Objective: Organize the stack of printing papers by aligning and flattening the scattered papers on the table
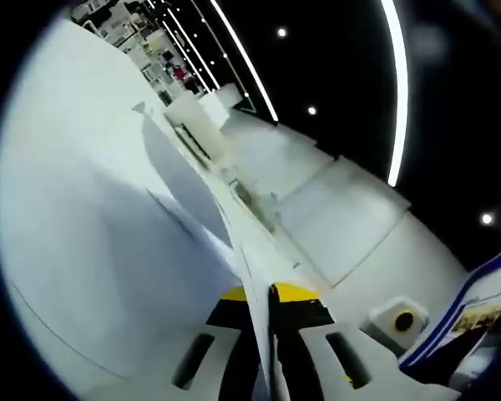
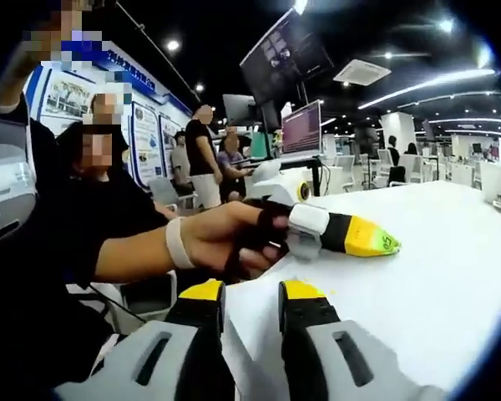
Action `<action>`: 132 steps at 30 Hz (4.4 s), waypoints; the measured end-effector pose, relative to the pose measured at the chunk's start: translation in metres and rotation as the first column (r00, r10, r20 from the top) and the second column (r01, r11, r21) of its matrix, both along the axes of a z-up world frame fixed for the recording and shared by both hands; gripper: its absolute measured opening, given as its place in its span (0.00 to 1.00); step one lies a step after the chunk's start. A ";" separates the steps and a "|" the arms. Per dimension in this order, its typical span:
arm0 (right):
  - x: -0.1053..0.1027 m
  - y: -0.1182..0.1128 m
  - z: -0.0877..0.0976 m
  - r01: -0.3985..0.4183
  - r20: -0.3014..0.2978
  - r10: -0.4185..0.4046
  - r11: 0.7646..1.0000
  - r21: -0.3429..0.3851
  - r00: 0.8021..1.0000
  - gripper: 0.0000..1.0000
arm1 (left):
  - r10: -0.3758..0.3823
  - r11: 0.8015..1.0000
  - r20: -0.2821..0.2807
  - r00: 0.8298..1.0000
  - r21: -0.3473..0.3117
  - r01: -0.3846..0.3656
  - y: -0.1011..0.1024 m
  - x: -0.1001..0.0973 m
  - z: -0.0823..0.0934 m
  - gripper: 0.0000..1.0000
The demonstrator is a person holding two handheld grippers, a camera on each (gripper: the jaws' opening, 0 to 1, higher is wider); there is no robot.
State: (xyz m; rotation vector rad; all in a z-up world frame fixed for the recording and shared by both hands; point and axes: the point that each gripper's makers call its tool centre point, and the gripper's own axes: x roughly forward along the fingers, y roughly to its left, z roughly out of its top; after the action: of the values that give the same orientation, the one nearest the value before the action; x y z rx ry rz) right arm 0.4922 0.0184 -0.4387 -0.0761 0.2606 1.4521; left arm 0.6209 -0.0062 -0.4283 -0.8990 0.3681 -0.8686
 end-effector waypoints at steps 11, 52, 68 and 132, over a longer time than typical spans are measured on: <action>0.066 -0.073 0.028 0.220 -0.011 -0.220 0.974 0.047 0.976 0.31 | 0.000 1.000 0.001 1.000 -0.002 0.000 0.001 -0.002 0.000 0.07; 0.287 -0.297 -0.051 0.724 0.058 -0.737 0.641 -0.254 0.673 0.49 | 0.000 1.000 -0.006 1.000 -0.024 -0.001 0.003 -0.002 0.000 0.07; 0.284 -0.283 -0.044 0.677 0.118 -0.672 0.692 -0.250 0.731 0.12 | -0.006 1.000 -0.006 1.000 -0.008 0.006 0.002 -0.001 -0.002 0.07; 0.164 -0.161 0.039 0.524 0.356 -0.466 0.848 -0.083 0.810 0.00 | -0.006 1.000 -0.014 1.000 -0.015 0.006 0.002 -0.002 -0.002 0.08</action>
State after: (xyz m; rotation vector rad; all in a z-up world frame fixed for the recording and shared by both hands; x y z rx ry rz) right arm 0.6562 -0.1421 -0.3994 -0.3648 0.1239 0.8667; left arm 0.6194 -0.0042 -0.4307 -0.9182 0.3770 -0.8718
